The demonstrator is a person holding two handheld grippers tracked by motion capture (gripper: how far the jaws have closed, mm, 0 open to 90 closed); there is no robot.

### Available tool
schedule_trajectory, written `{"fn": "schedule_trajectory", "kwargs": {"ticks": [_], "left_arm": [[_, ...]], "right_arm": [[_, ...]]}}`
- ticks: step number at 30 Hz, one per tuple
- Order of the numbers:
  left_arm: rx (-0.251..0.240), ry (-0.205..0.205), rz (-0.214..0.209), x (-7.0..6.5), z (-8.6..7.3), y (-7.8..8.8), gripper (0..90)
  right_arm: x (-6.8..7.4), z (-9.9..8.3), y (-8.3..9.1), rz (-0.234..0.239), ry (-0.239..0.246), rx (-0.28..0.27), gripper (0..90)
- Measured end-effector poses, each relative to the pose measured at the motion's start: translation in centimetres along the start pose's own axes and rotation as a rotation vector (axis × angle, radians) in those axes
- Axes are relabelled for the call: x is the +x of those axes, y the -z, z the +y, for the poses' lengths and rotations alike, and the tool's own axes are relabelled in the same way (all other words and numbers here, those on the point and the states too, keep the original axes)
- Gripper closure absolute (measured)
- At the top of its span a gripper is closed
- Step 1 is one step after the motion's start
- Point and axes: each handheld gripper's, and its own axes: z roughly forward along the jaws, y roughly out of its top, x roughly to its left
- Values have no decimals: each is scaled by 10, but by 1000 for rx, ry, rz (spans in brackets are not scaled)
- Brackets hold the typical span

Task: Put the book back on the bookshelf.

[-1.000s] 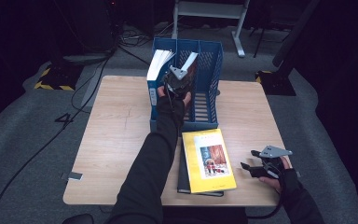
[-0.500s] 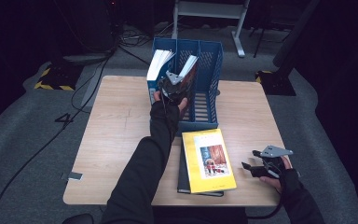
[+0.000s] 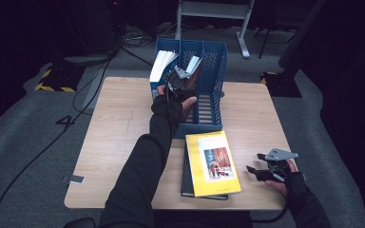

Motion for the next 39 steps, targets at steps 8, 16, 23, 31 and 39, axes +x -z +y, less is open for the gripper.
{"fn": "schedule_trajectory", "kwargs": {"ticks": [8,16,23,31,39], "left_arm": [[13,-27,37,0,4,4,692],[-26,-23,96,-1,3,-3,731],[-44,-22,168,1,9,-19,732],[-50,48,267,7,13,-29,726],[-28,95,320,7,12,-24,719]], "right_arm": [[2,0,-1,4,10,5,278],[3,0,-2,9,10,13,280],[5,-1,-4,8,20,27,282],[4,-2,-3,11,22,24,282],[5,-1,-3,6,28,25,280]]}}
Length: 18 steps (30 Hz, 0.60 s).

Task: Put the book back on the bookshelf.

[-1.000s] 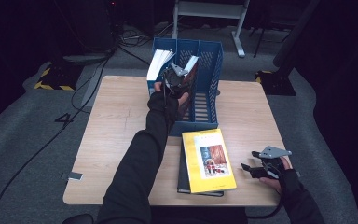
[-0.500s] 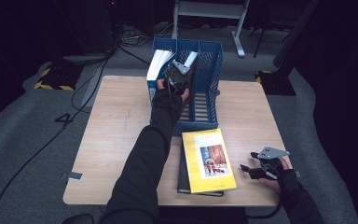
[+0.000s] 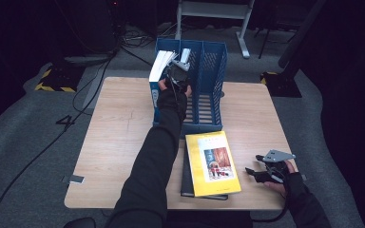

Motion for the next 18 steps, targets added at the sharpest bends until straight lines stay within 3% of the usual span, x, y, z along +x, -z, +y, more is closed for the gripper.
{"fn": "schedule_trajectory", "kwargs": {"ticks": [11,18], "left_arm": [[-27,-22,13,-3,-1,7,637],[-28,-33,-3,0,-2,14,605]], "right_arm": [[0,0,0,1,1,0,278],[0,1,0,1,4,3,278]]}}
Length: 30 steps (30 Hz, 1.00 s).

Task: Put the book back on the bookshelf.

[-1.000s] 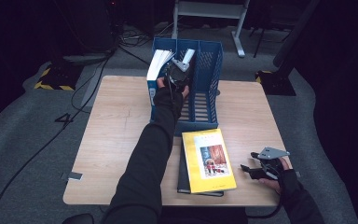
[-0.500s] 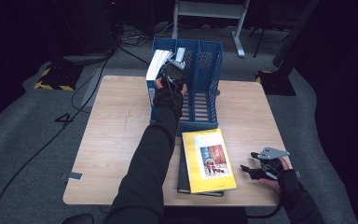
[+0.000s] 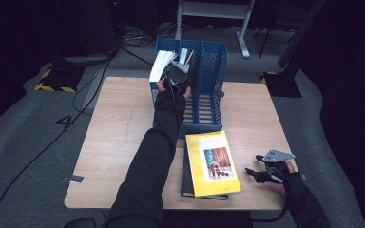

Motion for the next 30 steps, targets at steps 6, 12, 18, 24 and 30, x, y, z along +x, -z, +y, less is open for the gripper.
{"fn": "schedule_trajectory", "kwargs": {"ticks": [6,12,18,24,30], "left_arm": [[8,-8,-42,2,-2,9,573],[8,-27,-66,6,-3,20,544],[20,-47,-104,10,-5,27,507],[37,-91,-137,12,-9,34,488],[35,-118,-169,15,-12,44,467]], "right_arm": [[-1,0,0,1,-4,-3,278],[0,1,0,-1,-3,1,278],[0,1,0,-1,-2,4,278],[0,1,0,-1,-3,3,278],[0,1,0,-2,-1,6,277]]}}
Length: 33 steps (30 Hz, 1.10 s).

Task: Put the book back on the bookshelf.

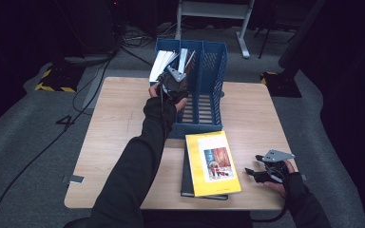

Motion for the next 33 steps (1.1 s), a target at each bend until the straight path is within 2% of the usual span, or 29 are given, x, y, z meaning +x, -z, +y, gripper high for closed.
{"fn": "schedule_trajectory", "kwargs": {"ticks": [13,20,24,27,33], "left_arm": [[-10,-57,-71,4,-16,22,432],[5,-89,-120,6,-30,34,408],[14,-122,-140,5,-38,39,395],[18,-129,-160,5,-44,43,387],[34,-177,-192,3,-58,48,345]], "right_arm": [[0,0,-1,4,-6,-1,276],[-1,-1,-1,14,-17,0,275],[-2,-1,-1,18,-24,-2,274],[-2,-1,-1,19,-29,-3,272],[-3,-1,-1,23,-38,-1,273]]}}
